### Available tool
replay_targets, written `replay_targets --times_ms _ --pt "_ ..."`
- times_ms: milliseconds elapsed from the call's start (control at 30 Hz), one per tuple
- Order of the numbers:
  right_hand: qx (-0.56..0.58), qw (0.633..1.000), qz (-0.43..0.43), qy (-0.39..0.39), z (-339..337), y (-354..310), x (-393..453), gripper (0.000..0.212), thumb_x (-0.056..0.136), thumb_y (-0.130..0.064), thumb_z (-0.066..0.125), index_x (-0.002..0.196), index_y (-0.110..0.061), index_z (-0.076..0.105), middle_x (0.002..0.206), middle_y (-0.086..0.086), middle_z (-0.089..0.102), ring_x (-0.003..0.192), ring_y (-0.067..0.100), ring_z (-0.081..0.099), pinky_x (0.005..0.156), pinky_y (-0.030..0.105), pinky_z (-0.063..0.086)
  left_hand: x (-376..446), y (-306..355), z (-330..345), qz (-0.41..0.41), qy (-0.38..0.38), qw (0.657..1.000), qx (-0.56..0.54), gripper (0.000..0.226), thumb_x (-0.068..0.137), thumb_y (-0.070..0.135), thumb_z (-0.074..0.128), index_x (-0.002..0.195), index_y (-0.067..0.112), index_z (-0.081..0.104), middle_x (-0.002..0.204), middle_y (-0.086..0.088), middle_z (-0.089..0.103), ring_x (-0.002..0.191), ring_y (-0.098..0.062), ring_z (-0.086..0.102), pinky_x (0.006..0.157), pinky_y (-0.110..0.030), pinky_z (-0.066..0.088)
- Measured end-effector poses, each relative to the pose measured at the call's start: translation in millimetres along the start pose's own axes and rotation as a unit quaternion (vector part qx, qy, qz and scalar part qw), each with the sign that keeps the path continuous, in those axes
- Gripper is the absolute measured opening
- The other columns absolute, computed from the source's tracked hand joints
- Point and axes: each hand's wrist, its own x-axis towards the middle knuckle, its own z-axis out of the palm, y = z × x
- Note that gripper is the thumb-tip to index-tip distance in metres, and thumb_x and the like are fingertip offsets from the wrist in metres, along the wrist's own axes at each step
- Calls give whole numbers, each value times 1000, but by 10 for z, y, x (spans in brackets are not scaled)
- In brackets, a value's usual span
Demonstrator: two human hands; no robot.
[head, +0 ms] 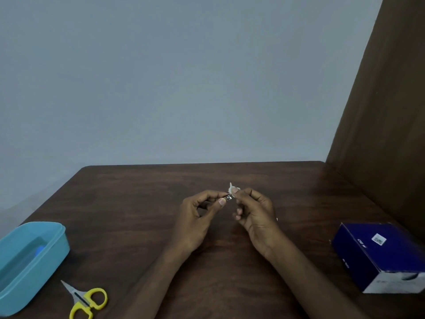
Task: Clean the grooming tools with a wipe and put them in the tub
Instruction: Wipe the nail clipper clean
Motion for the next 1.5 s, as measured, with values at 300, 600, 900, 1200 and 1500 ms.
replay_targets --times_ms 300,600,900,1200,1500 --pt "-103 957 -218 159 -75 7 25 25 91 -8 83 78 -20 66 68 -5 72 57 14 64 62 33 54 7 -3 17 -48 48 997 -29 12 98 18 78 103 27 84 92 8 84 87 -4 75 86 -27 56" --pt "-264 928 -257 54 -14 109 -63 13 88 -14 87 87 -23 77 82 -6 80 76 13 77 71 28 61 -23 44 -15 -64 11 997 -34 27 100 10 75 120 26 82 112 15 82 110 -4 76 97 -24 58" --pt "-174 971 -156 48 -26 132 -24 31 86 -13 88 107 -15 66 84 14 78 69 20 67 70 41 54 -18 116 -12 -126 33 982 -140 32 100 1 70 129 14 75 108 -5 84 81 0 73 67 -12 51" --pt "-111 989 -100 19 10 131 9 40 84 -16 90 117 -12 68 85 12 79 65 13 64 65 27 52 -32 152 -7 -126 -17 980 -150 31 105 7 66 133 18 75 114 -2 83 98 -4 72 73 -14 49" --pt "-71 995 -70 13 19 134 39 41 89 -16 85 124 -11 63 79 6 77 61 9 63 60 22 52 -6 230 -8 -203 -8 954 -219 33 110 25 51 127 21 79 122 -5 81 108 -15 71 77 -28 50"
